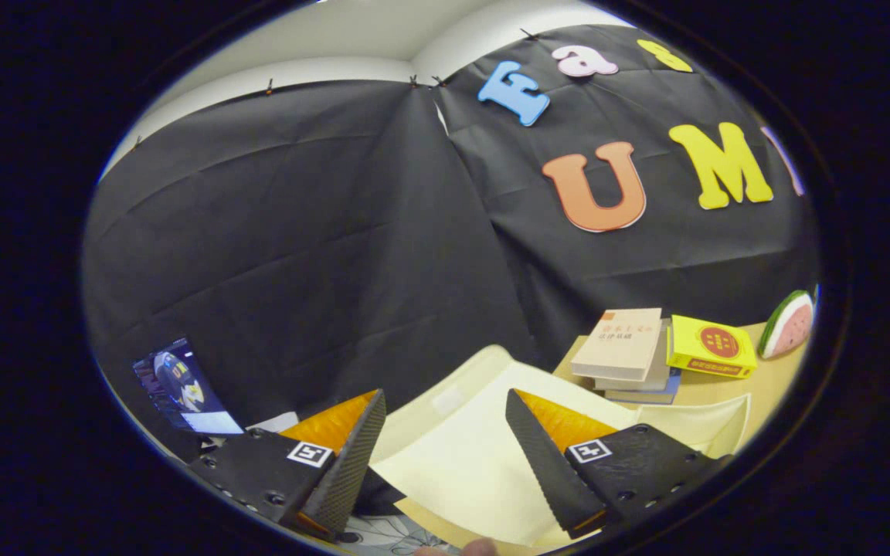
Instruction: Open the storage box then place both shoes into the box .Put the left shoe in first, then the right shoe, with the right side of both shoes facing outward in a uniform manner.
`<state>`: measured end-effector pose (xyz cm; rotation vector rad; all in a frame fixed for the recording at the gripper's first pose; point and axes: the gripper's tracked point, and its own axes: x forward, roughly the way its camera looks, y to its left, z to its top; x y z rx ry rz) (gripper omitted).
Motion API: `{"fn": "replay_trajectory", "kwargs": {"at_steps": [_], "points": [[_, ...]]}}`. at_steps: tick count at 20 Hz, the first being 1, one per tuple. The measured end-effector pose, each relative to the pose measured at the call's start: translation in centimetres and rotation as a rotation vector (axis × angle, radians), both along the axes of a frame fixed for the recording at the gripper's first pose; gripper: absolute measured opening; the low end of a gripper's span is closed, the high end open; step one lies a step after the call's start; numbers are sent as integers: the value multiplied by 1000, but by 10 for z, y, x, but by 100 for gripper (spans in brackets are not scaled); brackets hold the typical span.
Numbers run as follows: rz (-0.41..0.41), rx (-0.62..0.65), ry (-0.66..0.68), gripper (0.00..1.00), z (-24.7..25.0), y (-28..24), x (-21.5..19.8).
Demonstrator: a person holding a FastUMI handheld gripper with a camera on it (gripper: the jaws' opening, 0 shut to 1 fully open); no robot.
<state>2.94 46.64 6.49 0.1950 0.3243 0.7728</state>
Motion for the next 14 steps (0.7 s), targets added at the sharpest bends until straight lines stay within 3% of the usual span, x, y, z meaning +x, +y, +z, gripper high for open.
{"fn": "replay_trajectory", "kwargs": {"at_steps": [8,14], "points": [[-100,-65,-137,95,3,-54,7],[-254,-113,-231,96,13,-171,14]]}}
